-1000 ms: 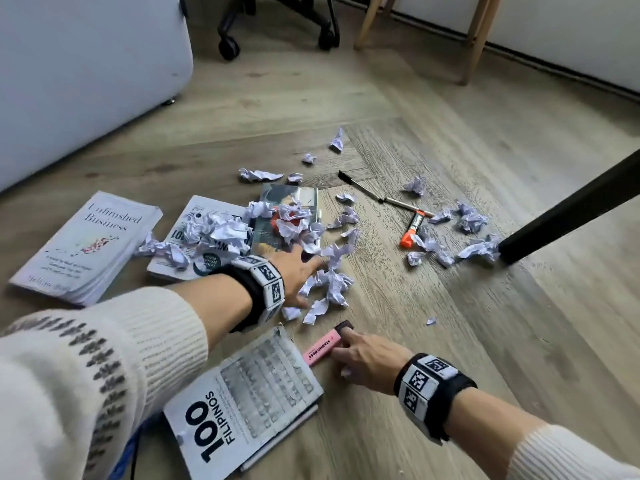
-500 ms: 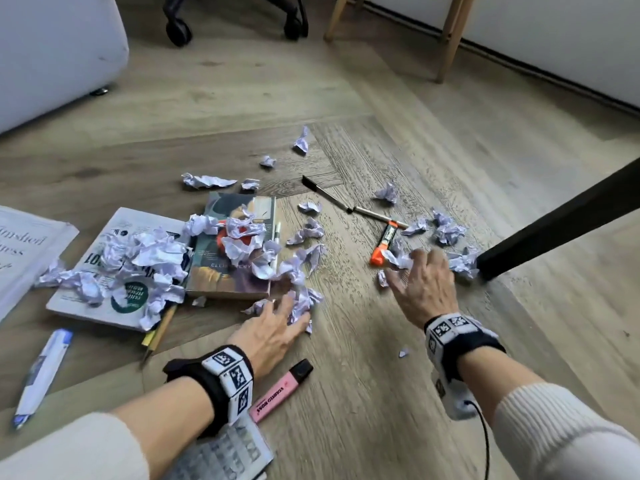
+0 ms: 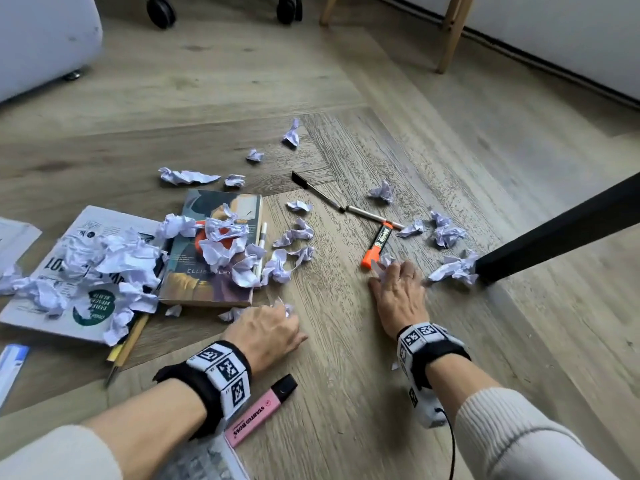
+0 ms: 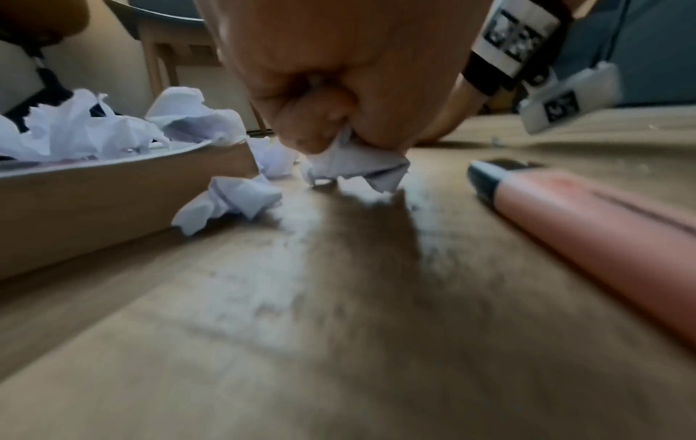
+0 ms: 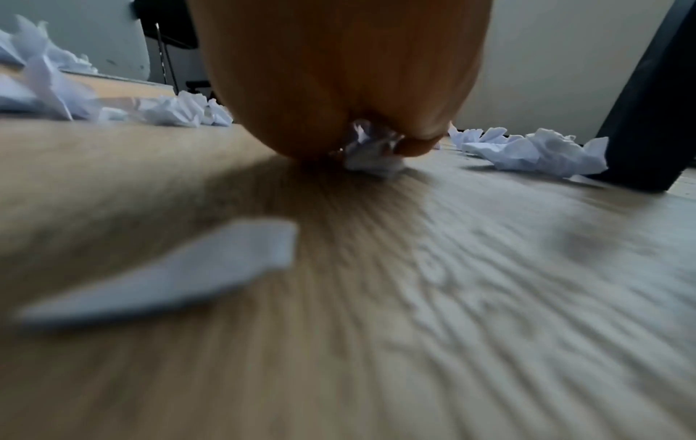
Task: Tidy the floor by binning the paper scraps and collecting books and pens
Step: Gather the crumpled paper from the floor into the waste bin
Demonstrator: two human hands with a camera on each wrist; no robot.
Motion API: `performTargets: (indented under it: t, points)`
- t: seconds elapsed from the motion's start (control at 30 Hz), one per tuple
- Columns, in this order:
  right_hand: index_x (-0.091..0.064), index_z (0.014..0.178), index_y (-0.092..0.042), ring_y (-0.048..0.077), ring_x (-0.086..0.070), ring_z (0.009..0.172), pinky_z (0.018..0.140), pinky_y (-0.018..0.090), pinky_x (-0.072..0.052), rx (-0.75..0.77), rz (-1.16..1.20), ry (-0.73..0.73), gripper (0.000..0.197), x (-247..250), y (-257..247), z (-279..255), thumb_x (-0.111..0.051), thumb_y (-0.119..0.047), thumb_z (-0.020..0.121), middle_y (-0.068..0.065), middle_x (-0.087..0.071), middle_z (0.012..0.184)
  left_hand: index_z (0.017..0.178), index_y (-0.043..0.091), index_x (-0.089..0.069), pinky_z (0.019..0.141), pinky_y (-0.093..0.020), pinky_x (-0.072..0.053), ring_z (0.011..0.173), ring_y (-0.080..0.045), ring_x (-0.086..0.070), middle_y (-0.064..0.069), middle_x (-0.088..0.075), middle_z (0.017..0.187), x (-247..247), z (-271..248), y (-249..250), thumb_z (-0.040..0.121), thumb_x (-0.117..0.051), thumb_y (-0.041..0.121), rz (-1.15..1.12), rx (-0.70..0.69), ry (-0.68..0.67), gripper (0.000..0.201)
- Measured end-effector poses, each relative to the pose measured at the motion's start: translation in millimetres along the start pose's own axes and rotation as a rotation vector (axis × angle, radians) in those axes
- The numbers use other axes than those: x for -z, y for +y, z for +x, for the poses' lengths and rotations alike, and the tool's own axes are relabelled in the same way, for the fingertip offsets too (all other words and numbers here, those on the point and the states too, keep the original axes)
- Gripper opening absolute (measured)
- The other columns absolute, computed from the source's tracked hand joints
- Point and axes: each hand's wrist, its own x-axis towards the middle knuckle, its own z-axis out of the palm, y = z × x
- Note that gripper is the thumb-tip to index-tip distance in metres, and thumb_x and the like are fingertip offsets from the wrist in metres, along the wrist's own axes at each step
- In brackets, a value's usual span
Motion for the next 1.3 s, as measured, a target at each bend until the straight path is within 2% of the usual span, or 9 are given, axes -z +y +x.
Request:
performTargets:
  t: [0.1,0.2,0.3,0.47,0.6,0.73,0.97,1.1,1.3]
  points:
    - [-0.050,0.101,-0.005,0.028,-0.054,0.081,0.072,0.037,-0.047,0.148,-0.014,0.065,0.025,8,15,-1,-0.044,-0.030,0.099,0.011,-0.050,0.097,0.048,0.021,-0.044,0.036,-0.014,-0.026,0.035,-0.010,-0.035,0.006,-0.035,0.048,15,12,0,0.073,-0.076,0.040,-0.037,-0.010,0.239,0.045]
    - [-0.051,0.086,-0.005,0.027,-0.047,0.062,0.055,0.035,-0.042,0.200,-0.064,0.241,0.018,27,35,11,-0.046,-0.019,0.097,0.009,-0.048,0.076,0.046,0.020,-0.044,0.039,-0.013,-0.022,0.043,-0.009,-0.029,0.006,-0.032,0.052,33,28,1,0.062,-0.081,0.020,-0.069,0.061,0.369,0.041]
    - [-0.057,0.084,0.001,0.032,-0.051,0.077,0.065,0.041,-0.049,-0.016,-0.072,0.369,0.021,43,64,32,-0.049,-0.015,0.094,0.019,-0.052,0.087,0.053,0.010,-0.058,0.055,-0.029,-0.041,0.069,-0.020,-0.046,-0.007,-0.052,0.073,36,41,-6,0.063,-0.078,0.011,-0.070,0.213,0.398,0.023]
    - [-0.046,0.124,-0.001,0.039,-0.037,0.128,0.109,0.045,-0.034,-0.297,0.096,0.151,0.041,43,95,49,-0.040,-0.033,0.099,0.021,-0.029,0.141,0.109,0.002,-0.058,0.096,-0.071,-0.030,0.123,-0.039,-0.042,-0.023,-0.042,0.133,17,46,-28,0.076,-0.072,0.023,-0.090,0.361,0.238,0.042]
    - [-0.028,0.145,-0.019,0.036,-0.019,0.141,0.115,0.048,-0.017,-0.265,0.060,-0.050,0.056,16,91,39,-0.037,-0.047,0.098,0.014,-0.014,0.154,0.146,0.022,-0.031,0.107,-0.068,-0.016,0.142,-0.042,-0.020,-0.021,-0.017,0.155,-3,47,-40,0.094,-0.052,0.033,-0.084,0.278,0.075,0.057]
    - [-0.042,0.132,-0.012,0.042,-0.028,0.130,0.109,0.051,-0.024,-0.294,0.043,0.014,0.042,10,77,31,-0.044,-0.036,0.097,0.022,-0.032,0.138,0.108,0.015,-0.054,0.076,-0.058,-0.049,0.111,-0.040,-0.048,-0.023,-0.054,0.117,0,42,-41,0.074,-0.080,0.019,0.015,0.219,0.135,0.043]
    - [-0.051,0.109,-0.003,0.033,-0.047,0.099,0.085,0.039,-0.038,-0.126,0.047,-0.030,0.024,26,63,4,-0.042,-0.022,0.096,0.019,-0.050,0.109,0.080,0.008,-0.058,0.053,-0.042,-0.049,0.072,-0.031,-0.051,-0.015,-0.055,0.082,5,37,-38,0.073,-0.076,0.005,0.080,0.142,0.206,0.020]
    - [-0.044,0.116,-0.012,0.027,-0.052,0.093,0.074,0.036,-0.048,-0.105,-0.128,-0.099,0.055,23,35,-35,-0.033,-0.060,0.094,0.011,-0.044,0.111,0.079,0.008,-0.060,0.049,-0.040,-0.051,0.063,-0.029,-0.054,-0.013,-0.054,0.072,10,29,-30,0.074,-0.078,0.027,0.082,0.059,0.114,0.026]
    - [-0.034,0.098,-0.018,0.025,-0.058,0.059,0.042,0.037,-0.052,0.185,-0.136,-0.019,0.027,5,25,-46,-0.058,-0.029,0.091,0.008,-0.049,0.088,0.100,0.005,-0.061,0.049,-0.035,-0.049,0.061,-0.025,-0.057,-0.015,-0.057,0.082,12,23,-22,0.084,-0.069,0.022,0.167,0.045,0.021,0.025]
